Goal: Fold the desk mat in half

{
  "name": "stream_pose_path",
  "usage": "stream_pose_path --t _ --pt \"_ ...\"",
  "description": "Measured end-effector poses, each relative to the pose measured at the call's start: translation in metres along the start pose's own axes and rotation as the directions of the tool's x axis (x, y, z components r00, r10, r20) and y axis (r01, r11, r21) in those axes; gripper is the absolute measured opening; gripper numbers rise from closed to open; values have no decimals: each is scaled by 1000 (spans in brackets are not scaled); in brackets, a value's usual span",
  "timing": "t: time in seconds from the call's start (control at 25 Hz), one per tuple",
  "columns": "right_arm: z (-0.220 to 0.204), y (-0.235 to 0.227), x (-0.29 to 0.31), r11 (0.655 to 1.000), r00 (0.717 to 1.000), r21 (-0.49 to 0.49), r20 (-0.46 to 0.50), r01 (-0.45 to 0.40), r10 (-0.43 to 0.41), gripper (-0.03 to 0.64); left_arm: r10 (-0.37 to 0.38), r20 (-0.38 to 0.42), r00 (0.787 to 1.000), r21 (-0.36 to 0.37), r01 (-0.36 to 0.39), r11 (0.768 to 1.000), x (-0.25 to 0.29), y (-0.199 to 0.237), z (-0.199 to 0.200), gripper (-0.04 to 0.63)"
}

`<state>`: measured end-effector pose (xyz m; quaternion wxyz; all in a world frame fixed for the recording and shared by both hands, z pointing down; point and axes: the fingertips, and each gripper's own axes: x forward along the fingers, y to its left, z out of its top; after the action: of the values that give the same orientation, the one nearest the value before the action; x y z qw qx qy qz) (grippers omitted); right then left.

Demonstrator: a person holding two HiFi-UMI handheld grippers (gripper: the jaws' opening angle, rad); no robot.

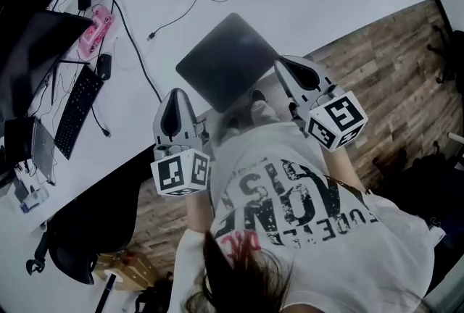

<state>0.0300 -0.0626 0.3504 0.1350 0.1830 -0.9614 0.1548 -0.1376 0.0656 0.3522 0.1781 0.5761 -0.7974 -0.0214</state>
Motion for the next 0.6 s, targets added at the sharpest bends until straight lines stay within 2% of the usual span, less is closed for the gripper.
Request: stream_pose_path --t 0.28,0.6 --pt "7 -24 13 992 993 -43 -33 -116 114 2 114 36 993 -30 -113 993 5 -12 -2 8" --pt "6 -36 14 983 984 -55 -43 -173 171 2 164 42 986 -45 -162 986 4 -24 -9 8"
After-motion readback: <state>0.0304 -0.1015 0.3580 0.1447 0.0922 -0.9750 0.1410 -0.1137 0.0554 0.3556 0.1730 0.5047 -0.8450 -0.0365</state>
